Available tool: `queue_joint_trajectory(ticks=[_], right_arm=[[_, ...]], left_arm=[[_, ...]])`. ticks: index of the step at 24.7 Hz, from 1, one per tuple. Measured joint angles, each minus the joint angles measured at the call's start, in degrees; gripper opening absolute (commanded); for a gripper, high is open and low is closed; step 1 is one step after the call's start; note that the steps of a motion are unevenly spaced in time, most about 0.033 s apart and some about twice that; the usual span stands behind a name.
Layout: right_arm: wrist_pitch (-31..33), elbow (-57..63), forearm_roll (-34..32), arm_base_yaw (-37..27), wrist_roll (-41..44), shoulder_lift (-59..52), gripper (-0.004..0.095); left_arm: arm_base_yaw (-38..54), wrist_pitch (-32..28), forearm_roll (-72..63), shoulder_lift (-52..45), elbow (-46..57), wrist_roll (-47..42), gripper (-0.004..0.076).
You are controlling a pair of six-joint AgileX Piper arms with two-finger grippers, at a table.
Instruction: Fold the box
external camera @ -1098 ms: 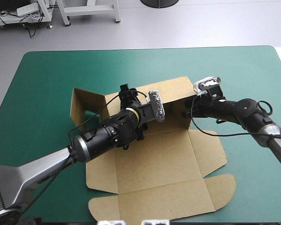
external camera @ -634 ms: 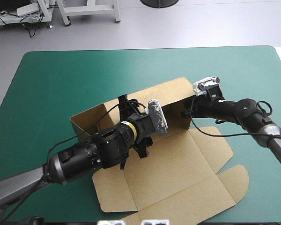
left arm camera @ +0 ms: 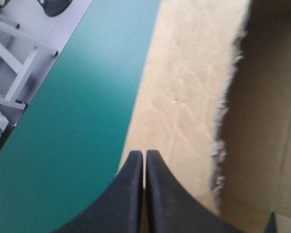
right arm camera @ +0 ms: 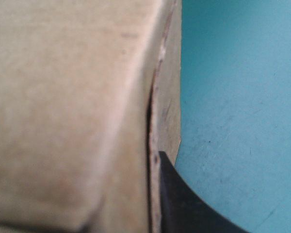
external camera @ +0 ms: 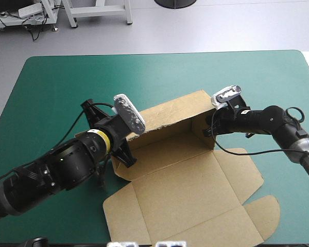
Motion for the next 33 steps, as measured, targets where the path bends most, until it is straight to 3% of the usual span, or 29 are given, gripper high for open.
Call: queue_joint_trajectory(ticks=[3, 7, 15, 25, 31, 33], right_arm=[[11.3, -8.0, -16.2, 0.0, 12.1, -2.1, -0.002], [22.6, -16.0, -27.8, 0.0, 21.5, -2.2, -0.002], [26.6, -19.9, -33.6, 0.3, 25.7, 2.3, -0.002], [35.2, -34.9, -32.7, -0.2, 28.1, 18.3, -0.002], [32.5, -44.9, -30.2, -0.2, 29.2, 27.5, 0.0004], [32.2, -46.6, -29.8, -0.2, 29.3, 29.3, 0.007]], left_arm=[[8.1, 1.3, -3.4, -3.0, 0.0, -0.9, 0.0001], [20.6, 1.7, -9.7, -4.8, 0.0, -1.0, 0.0001], [38.2, 0.1, -22.2, -4.9, 0.3, 7.7, 0.0001], [40.1, -1.5, -23.6, -4.9, 0.3, 8.2, 0.0001], [40.1, -0.9, -22.8, -4.9, 0.3, 8.5, 0.0001], [40.1, -0.9, -22.8, -4.9, 0.4, 8.5, 0.0001]])
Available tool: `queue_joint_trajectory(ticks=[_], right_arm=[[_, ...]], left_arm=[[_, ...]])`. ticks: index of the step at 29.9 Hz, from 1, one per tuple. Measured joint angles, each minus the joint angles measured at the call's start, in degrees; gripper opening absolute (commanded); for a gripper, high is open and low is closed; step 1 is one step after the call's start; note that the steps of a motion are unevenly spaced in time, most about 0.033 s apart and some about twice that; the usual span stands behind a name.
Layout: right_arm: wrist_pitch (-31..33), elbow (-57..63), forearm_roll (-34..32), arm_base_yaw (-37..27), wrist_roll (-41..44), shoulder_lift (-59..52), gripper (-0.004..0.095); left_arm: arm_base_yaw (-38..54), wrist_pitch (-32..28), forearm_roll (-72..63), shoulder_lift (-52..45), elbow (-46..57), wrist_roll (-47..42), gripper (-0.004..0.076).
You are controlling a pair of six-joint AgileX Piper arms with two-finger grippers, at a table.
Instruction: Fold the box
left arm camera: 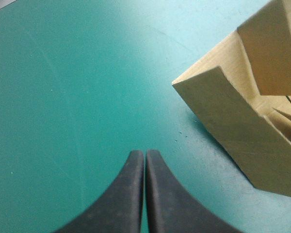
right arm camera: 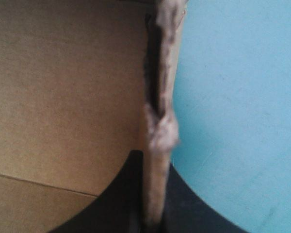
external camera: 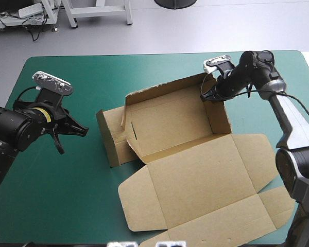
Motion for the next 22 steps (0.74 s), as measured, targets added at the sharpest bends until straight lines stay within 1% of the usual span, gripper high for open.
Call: queue_joint_trajectory(ticks=[2, 4, 7, 9, 15, 22], right_arm=[[-0.2, -1.4, 0.2, 0.0, 0.4, 1.6, 0.0207], [0.3, -1.8, 0.2, 0.1, 0.6, 2.5, 0.0397], [2.7, -1.8, -0.3, 0.2, 1.2, 3.4, 0.0641], [3.2, -2.1, -0.7, 0.2, 2.4, 3.5, 0.0716], [3.5, -5.0, -1.2, 0.2, 5.0, 2.8, 0.072], [3.9, -5.9, -1.2, 0.2, 5.3, -2.8, 0.072]], left_arm=[[0.0, 0.0, 0.1, 0.0, 0.0, 0.0, 0.0001], [0.0, 0.0, 0.1, 0.0, 0.0, 0.0, 0.0001], [0.0, -0.2, 0.5, 0.0, 0.0, 0.0, 0.0001], [0.0, -0.7, 0.7, 0.0, 0.0, 0.0, 0.0001], [0.0, -1.9, 1.4, 0.0, 0.2, -1.1, 0.0001], [0.0, -0.1, 4.3, 0.0, 0.2, -5.0, 0.0001]])
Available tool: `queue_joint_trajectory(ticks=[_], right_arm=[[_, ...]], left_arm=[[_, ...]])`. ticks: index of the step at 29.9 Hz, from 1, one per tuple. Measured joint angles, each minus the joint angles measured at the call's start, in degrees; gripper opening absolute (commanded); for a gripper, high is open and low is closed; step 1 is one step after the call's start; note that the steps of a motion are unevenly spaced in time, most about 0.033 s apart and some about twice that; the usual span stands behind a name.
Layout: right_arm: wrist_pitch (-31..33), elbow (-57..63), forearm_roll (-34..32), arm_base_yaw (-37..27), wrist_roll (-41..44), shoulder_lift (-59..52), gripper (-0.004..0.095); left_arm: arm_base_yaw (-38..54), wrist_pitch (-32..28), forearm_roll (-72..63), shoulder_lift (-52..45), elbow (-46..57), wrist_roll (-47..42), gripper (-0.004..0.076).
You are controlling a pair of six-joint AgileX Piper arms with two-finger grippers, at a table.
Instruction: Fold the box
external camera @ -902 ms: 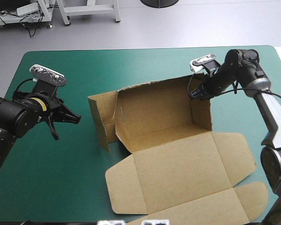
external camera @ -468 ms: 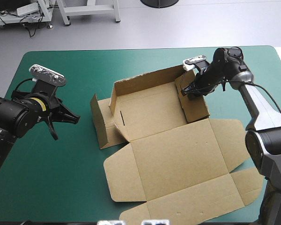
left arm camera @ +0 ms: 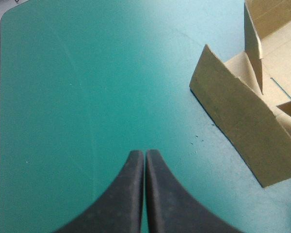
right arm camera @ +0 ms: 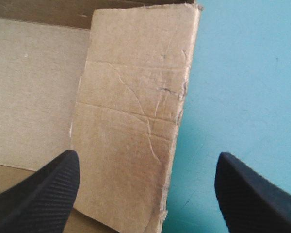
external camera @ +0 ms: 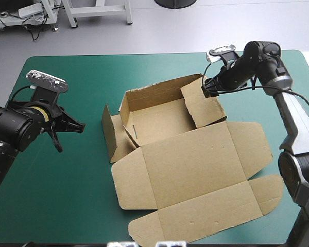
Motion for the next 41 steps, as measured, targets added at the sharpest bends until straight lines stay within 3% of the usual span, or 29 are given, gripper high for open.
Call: queue_joint_trajectory(ticks=[12, 18, 21, 27, 34, 41], right_arm=[[0.1, 2.5, -0.7, 0.0, 0.4, 3.8, 0.0715], [-0.1, 2.9, 1.2, 0.3, 0.8, 9.3, 0.0662], [-0.2, 2.9, 1.6, 0.4, 1.7, 11.0, 0.054], [-0.3, 2.9, 1.7, 0.4, 2.5, 12.2, 0.0011], [-0.7, 2.4, 2.1, 0.4, 1.8, 12.3, -0.002], [-0.6, -1.1, 11.7, -1.7, -1.6, 8.9, -0.002]], left_arm=[[0.0, 1.5, -1.4, 0.0, 0.0, 0.5, 0.0001], [0.0, 1.5, -3.2, 0.0, 0.0, 1.9, 0.0001], [0.0, 1.6, -3.3, 0.0, 0.0, 2.1, 0.0001], [0.0, 1.6, -3.3, 0.0, 0.0, 2.4, 0.0001], [0.0, 1.8, -3.3, 0.0, 0.0, 3.5, 0.0001], [0.0, 1.7, -3.3, 0.0, 0.0, 2.3, 0.0001]])
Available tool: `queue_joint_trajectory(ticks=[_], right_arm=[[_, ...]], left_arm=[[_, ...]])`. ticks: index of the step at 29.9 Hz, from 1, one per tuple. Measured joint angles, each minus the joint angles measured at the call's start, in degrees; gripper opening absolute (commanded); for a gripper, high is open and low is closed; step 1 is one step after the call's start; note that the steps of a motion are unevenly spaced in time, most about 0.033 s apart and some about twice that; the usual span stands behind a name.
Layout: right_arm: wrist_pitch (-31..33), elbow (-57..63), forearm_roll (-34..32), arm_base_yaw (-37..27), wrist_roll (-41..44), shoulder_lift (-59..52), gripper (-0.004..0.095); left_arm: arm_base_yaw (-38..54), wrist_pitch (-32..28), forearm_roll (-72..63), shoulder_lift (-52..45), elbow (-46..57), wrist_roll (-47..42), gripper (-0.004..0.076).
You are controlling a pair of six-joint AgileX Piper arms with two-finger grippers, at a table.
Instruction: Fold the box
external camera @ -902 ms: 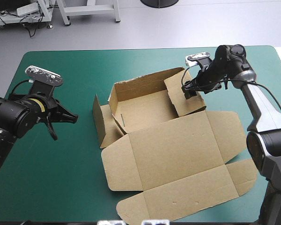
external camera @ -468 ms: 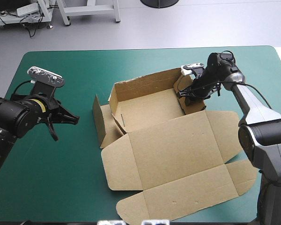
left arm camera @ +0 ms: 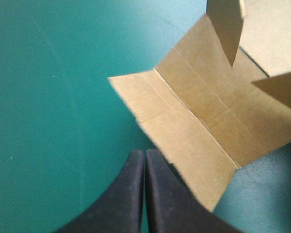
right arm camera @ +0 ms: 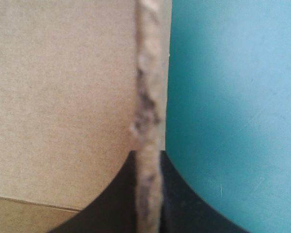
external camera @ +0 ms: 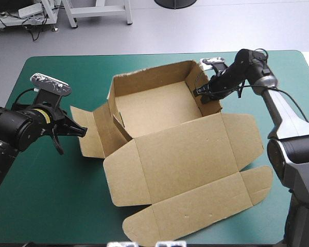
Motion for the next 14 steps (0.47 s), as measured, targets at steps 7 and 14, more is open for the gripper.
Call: queue_joint_trajectory(ticks=[7, 14], right_arm=[[0.5, -1.3, 3.1, -9.6, -2.4, -11.2, -0.002], [0.9, -1.4, 9.3, -21.6, -5.9, -18.3, -0.002]], left_arm=[[0.0, -4.9, 0.0, 0.0, 0.0, -0.8, 0.0001], [4.4, -12.0, -3.7, 0.0, 0.0, -1.6, 0.0015]])
